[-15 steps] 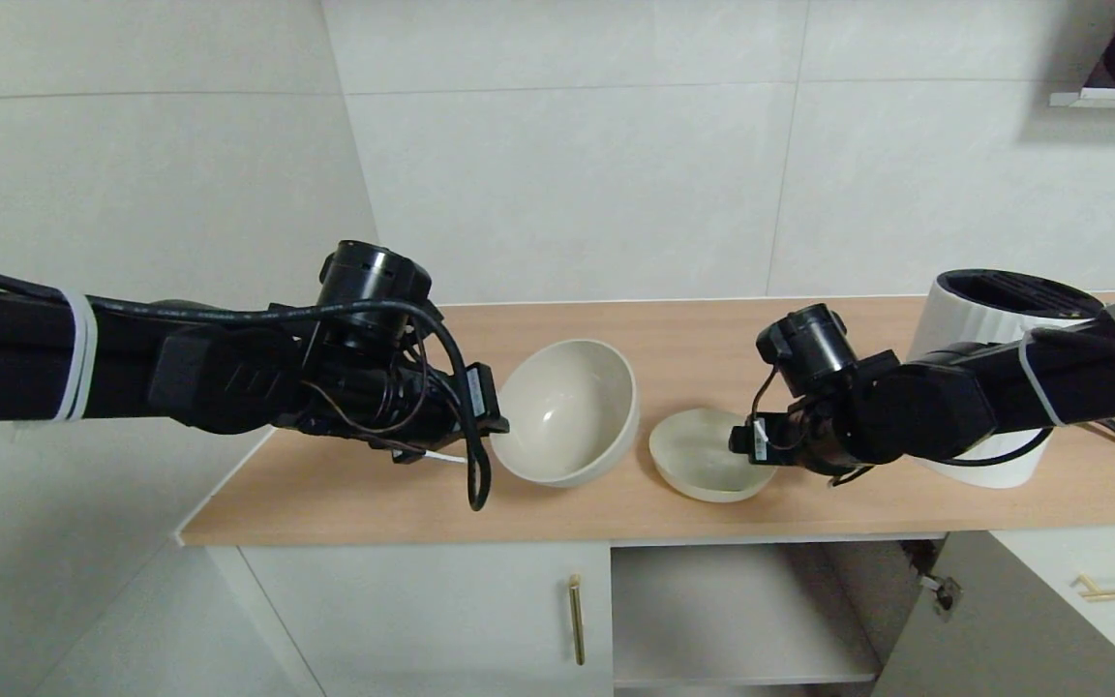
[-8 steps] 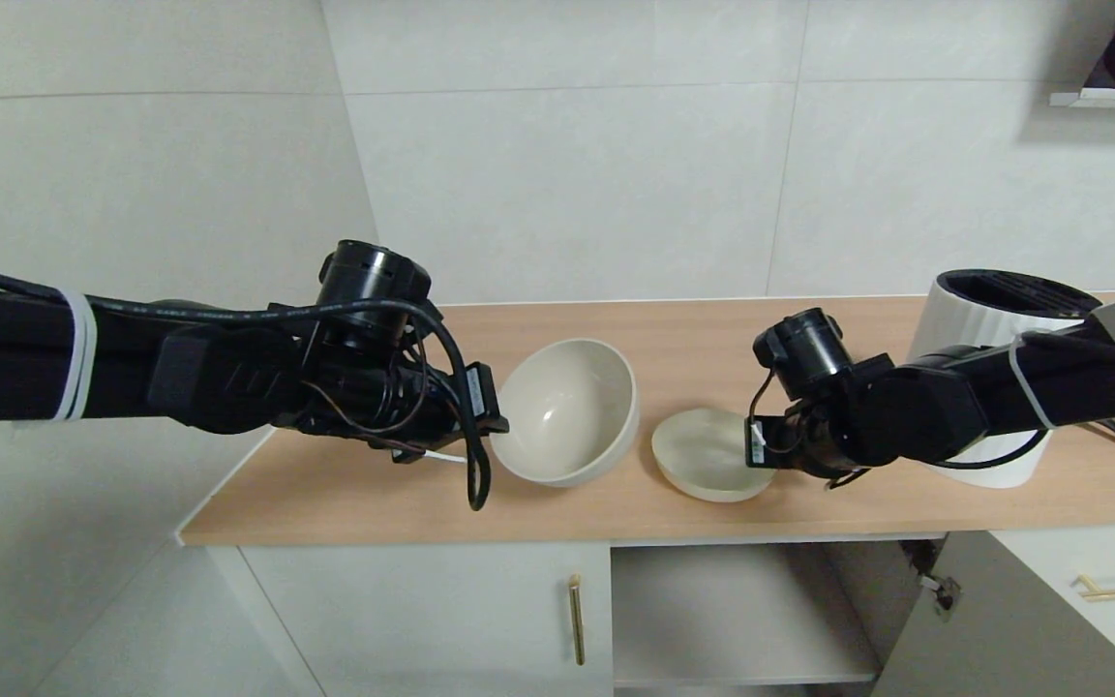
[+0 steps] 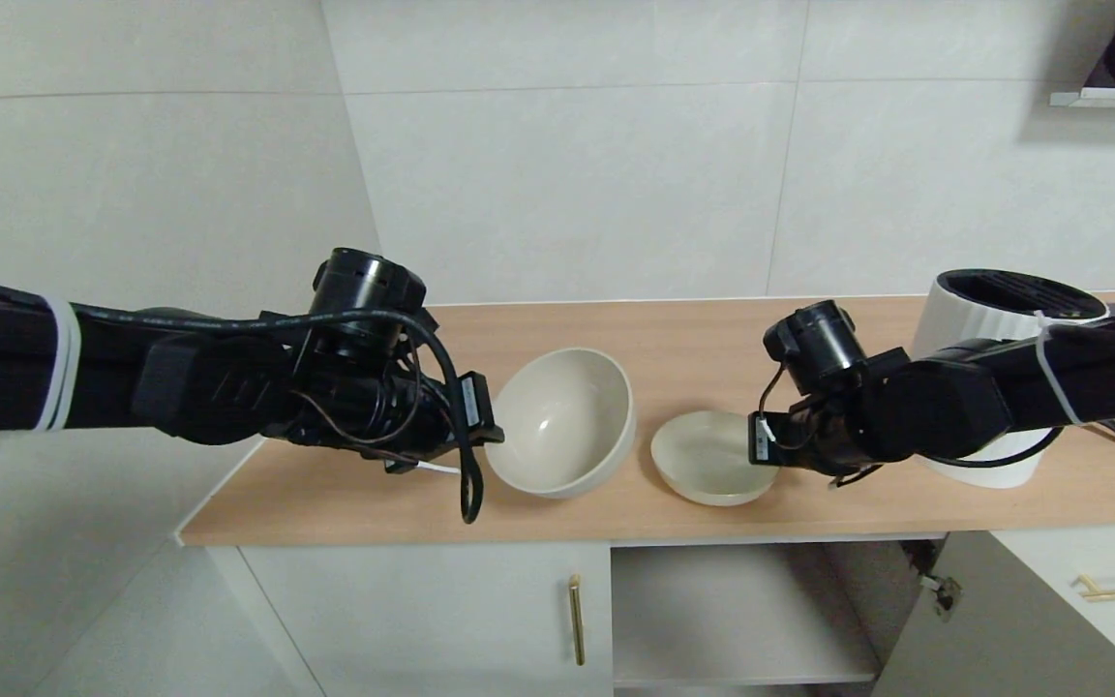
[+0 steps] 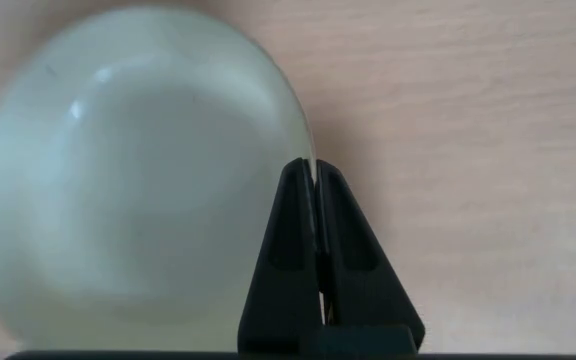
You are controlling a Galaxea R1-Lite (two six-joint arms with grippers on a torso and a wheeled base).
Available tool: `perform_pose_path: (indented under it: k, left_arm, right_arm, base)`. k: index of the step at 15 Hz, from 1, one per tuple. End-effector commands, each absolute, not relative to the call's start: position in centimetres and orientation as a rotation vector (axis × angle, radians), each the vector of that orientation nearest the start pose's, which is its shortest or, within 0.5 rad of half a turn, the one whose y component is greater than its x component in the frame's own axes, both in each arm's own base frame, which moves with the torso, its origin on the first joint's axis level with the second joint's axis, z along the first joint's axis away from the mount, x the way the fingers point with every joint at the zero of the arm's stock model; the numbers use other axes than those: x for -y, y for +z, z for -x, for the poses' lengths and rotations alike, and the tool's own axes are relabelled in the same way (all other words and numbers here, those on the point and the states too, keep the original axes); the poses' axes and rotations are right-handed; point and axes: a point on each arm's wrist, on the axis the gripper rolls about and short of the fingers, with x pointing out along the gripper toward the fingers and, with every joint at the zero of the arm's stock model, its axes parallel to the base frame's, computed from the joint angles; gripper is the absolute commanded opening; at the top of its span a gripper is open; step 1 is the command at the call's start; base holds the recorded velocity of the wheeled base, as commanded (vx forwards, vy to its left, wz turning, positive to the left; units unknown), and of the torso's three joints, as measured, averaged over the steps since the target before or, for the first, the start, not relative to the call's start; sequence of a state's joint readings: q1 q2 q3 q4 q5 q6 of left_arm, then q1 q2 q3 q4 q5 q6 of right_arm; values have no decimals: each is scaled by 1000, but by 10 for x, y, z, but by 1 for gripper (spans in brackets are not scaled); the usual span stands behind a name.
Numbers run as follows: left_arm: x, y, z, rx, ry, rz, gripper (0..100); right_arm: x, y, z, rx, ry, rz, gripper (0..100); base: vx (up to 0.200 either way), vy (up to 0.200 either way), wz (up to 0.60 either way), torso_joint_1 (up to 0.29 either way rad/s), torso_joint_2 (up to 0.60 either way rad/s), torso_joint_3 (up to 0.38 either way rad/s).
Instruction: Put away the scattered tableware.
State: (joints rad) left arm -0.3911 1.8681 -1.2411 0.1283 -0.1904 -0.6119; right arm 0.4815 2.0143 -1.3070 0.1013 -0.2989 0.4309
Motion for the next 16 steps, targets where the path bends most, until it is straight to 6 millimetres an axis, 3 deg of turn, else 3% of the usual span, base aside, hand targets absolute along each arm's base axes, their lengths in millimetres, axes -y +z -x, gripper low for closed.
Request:
perform_pose_path:
  k: [1, 3, 6, 8, 10, 13, 16]
  left_arm:
    - [126, 187, -295, -886, -313, 489, 0]
    - [115, 192, -271, -869, -332, 443, 0]
    - [106, 203, -249, -833, -360, 431, 0]
    - [98, 199, -228, -847, -393, 395, 0]
    - [93, 193, -215, -853, -405, 351, 0]
    - [91, 192, -210, -855, -403, 354, 0]
    - [93, 188, -210, -874, -408, 349, 0]
  right_arm:
    - [-158, 178, -312, -727, 115, -164, 0]
    - [-141, 198, -280, -708, 173, -189, 0]
    - [-119, 225, -254, -680, 176, -191, 0]
    - [-105, 235, -225, -719, 239, -214, 0]
    - [-98, 229, -209, -739, 256, -219, 0]
    - [-95, 209, -204, -785, 240, -205, 0]
    - [-89, 206, -196, -746, 242, -221, 0]
  base:
    - [0, 0, 0, 0, 0, 0]
    - [0, 0, 0, 0, 0, 0]
    - [0, 0, 0, 0, 0, 0]
    - [0, 0, 0, 0, 0, 0]
    - [0, 0, 0, 0, 0, 0]
    - [0, 0, 0, 0, 0, 0]
    - [0, 0, 0, 0, 0, 0]
